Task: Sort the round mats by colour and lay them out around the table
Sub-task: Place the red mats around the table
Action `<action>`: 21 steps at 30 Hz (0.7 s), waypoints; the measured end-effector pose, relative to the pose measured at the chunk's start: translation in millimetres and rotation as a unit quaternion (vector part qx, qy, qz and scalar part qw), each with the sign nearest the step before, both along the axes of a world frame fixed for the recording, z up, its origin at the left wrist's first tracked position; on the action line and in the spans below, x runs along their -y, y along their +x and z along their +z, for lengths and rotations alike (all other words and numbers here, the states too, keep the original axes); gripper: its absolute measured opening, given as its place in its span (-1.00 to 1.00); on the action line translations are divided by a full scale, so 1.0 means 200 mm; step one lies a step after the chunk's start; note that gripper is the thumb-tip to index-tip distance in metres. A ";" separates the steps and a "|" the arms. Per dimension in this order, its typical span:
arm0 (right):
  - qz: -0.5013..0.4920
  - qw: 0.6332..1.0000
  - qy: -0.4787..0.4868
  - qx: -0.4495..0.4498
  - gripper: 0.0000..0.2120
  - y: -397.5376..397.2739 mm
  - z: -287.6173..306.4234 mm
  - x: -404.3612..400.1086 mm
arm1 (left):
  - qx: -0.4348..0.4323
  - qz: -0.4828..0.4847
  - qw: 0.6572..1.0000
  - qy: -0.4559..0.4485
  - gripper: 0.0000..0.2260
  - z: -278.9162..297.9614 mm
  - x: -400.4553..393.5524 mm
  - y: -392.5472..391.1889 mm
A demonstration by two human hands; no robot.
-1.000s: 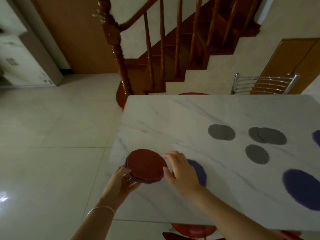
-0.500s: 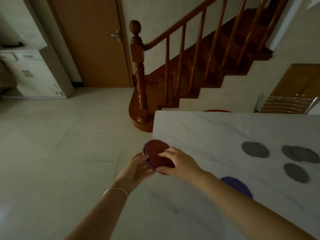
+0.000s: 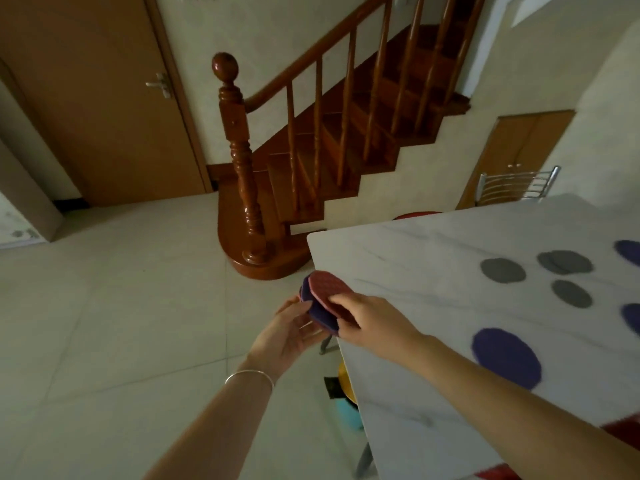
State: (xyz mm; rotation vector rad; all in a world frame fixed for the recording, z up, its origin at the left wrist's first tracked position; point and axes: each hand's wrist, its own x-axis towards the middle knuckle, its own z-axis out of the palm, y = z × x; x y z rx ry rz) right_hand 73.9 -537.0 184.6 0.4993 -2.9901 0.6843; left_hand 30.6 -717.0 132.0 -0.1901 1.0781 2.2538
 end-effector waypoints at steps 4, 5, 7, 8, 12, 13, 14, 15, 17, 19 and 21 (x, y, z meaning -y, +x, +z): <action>-0.050 0.998 0.039 -0.004 -0.65 -0.08 -0.07 -0.01 | 0.027 -0.020 0.999 -0.002 -0.66 -0.05 -0.05 -0.15; -0.061 0.997 0.047 -0.002 -0.63 -0.11 -0.10 -0.02 | 0.038 -0.019 0.999 -0.006 -0.66 -0.07 -0.07 -0.19; -0.076 0.995 0.064 -0.006 -0.58 -0.19 -0.15 -0.06 | 0.055 -0.017 0.998 -0.015 -0.68 -0.10 -0.09 -0.30; -0.081 0.994 0.068 -0.010 -0.54 -0.23 -0.18 -0.08 | 0.060 -0.019 0.998 -0.020 -0.69 -0.11 -0.10 -0.35; -0.123 0.990 0.063 -0.022 -0.53 -0.44 -0.29 -0.20 | 0.084 -0.029 0.995 -0.055 -0.69 -0.16 -0.13 -0.62; -0.155 0.986 0.060 -0.017 -0.56 -0.50 -0.31 -0.24 | 0.088 -0.034 0.993 -0.067 -0.72 -0.16 -0.12 -0.69; -0.187 0.981 0.052 -0.008 -0.58 -0.55 -0.33 -0.28 | 0.086 -0.040 0.992 -0.081 -0.76 -0.15 -0.12 -0.76; -0.213 0.976 0.046 0.003 -0.59 -0.59 -0.35 -0.31 | 0.083 -0.046 0.991 -0.096 -0.78 -0.13 -0.11 -0.83; -0.238 0.969 0.059 0.026 -0.60 -0.65 -0.39 -0.38 | 0.080 -0.054 0.989 -0.111 -0.76 -0.12 -0.10 -0.97; -0.262 0.961 0.084 0.033 -0.61 -0.68 -0.42 -0.44 | 0.086 -0.059 0.988 -0.112 -0.71 -0.09 -0.11 -1.10; -0.295 0.951 0.081 0.031 -0.57 -0.69 -0.44 -0.48 | 0.083 -0.077 0.986 -0.119 -0.64 -0.08 -0.16 -1.22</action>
